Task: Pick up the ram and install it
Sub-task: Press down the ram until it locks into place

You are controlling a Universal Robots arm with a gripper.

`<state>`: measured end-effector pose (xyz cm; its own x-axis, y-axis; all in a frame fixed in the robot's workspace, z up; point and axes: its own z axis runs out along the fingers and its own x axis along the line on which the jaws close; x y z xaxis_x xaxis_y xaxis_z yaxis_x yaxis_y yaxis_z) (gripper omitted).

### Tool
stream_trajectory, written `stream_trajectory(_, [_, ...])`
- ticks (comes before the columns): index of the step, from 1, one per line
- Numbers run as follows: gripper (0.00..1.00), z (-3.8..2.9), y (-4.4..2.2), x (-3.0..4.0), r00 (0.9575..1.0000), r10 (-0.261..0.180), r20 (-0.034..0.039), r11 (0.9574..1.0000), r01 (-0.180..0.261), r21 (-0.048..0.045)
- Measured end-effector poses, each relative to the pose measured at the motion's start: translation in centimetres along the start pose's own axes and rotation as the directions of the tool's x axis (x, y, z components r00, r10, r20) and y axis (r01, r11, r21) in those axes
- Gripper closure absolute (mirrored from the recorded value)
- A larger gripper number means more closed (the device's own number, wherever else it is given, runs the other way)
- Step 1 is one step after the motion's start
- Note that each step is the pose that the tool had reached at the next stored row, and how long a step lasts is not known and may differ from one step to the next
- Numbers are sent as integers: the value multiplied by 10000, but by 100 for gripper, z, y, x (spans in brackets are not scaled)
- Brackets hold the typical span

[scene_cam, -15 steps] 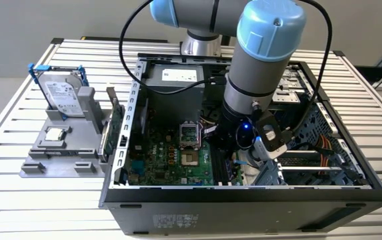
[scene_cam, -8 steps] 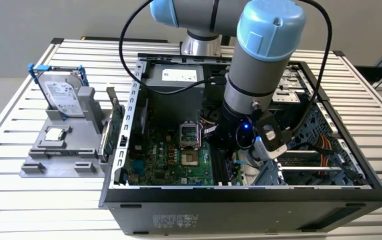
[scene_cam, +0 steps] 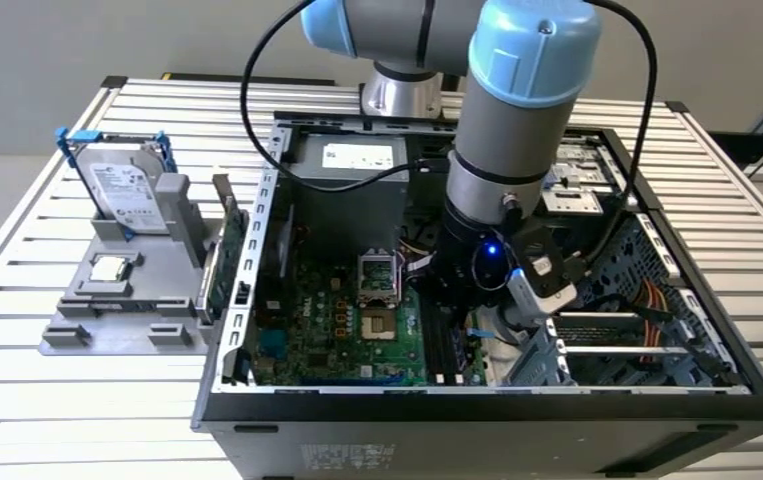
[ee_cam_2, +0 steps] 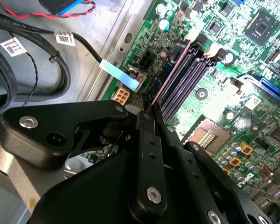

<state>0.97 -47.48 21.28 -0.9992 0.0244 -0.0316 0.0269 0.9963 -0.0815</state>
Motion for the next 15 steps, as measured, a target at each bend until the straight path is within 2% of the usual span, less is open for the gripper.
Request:
stream_trajectory(3, [100, -15, 11, 5, 10000, 1, 1, 10000, -1, -26])
stream_trajectory(7, [100, -45, 18, 9, 10000, 0, 2, 10000, 0, 2])
stream_trajectory(15, [100, -89, 39, 16, 10000, 51, 3, 9999, -51, 131])
